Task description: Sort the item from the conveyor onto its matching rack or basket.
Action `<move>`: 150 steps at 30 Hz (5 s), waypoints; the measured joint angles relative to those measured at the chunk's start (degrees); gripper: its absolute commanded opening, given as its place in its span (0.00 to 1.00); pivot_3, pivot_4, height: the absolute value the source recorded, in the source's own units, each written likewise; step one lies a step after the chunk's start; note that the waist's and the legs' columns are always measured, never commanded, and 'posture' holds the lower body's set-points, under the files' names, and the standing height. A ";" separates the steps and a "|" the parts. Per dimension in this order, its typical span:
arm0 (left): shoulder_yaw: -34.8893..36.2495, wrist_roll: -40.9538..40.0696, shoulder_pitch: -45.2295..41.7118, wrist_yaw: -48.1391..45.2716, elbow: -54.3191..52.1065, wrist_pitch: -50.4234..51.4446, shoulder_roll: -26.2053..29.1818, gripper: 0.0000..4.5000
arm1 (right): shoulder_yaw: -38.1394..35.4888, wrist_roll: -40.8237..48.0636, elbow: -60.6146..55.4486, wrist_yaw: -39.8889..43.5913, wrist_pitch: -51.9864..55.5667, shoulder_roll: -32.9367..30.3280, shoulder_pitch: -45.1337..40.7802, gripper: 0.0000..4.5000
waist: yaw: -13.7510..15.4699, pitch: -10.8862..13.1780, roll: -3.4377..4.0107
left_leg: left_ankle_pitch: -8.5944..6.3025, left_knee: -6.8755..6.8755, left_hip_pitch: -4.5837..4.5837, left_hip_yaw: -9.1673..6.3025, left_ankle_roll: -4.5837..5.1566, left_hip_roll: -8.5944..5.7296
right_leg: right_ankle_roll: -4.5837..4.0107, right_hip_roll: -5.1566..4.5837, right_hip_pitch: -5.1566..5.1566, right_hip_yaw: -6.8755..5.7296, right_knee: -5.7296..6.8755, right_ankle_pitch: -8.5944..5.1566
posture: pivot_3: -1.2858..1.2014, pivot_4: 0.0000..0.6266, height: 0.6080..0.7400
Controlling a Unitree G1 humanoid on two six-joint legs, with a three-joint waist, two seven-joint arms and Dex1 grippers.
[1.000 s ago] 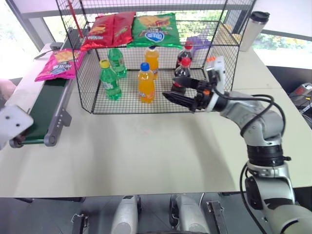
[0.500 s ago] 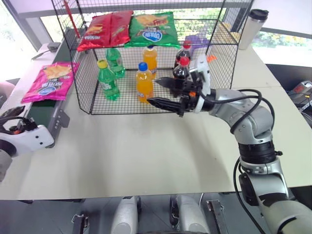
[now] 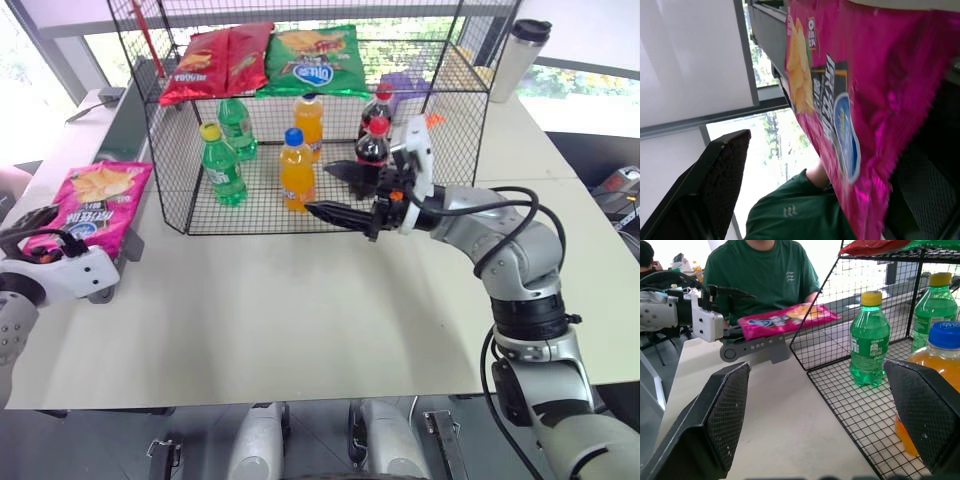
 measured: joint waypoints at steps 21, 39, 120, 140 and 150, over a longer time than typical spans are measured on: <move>-4.37 1.26 -5.02 -0.06 3.86 0.76 -0.21 0.02 | -0.32 -0.12 -0.96 -2.15 -0.60 -0.02 1.54 0.99 | 0.03 -0.01 -0.02 | 0.00 0.01 0.11 0.06 0.01 0.01 | 0.00 0.00 0.06 0.04 0.05 0.00 | 0.52 0.24 1.00; 43.52 -36.05 -7.85 -56.90 -15.25 44.47 11.88 0.02 | -8.58 2.26 12.69 4.44 -4.12 -3.01 -4.95 0.99 | -1.42 -0.03 -0.20 | 0.01 0.00 0.16 0.10 0.00 0.08 | 0.00 0.12 0.09 0.09 0.02 -0.01 | 0.52 0.24 1.00; 0.20 -81.48 -45.10 -31.72 -1.84 43.69 -8.13 1.00 | -22.49 -4.56 -3.05 -9.91 -10.07 -23.18 -6.21 0.00 | -1.14 -0.01 -0.18 | -0.01 0.70 0.25 -0.07 0.02 0.16 | 0.03 0.29 0.48 0.26 0.20 0.04 | 0.52 0.24 1.00; 0.81 -83.94 -39.27 -22.65 -9.01 43.67 -13.63 1.00 | 12.13 -65.41 31.89 -33.87 -54.79 -20.82 -20.51 0.00 | -1.14 0.00 -0.19 | 0.00 0.73 0.15 0.16 0.02 0.12 | 0.15 0.30 0.32 0.59 0.13 0.12 | 0.52 0.24 1.00; 0.81 -84.05 -38.16 -21.26 -9.08 42.28 -15.86 1.00 | 15.84 -81.93 39.15 -46.32 -55.72 -24.75 -22.56 0.00 | -1.30 0.00 -0.19 | 0.00 0.72 0.16 0.23 0.02 0.10 | 0.17 0.30 0.30 0.72 0.11 0.14 | 0.52 0.24 1.00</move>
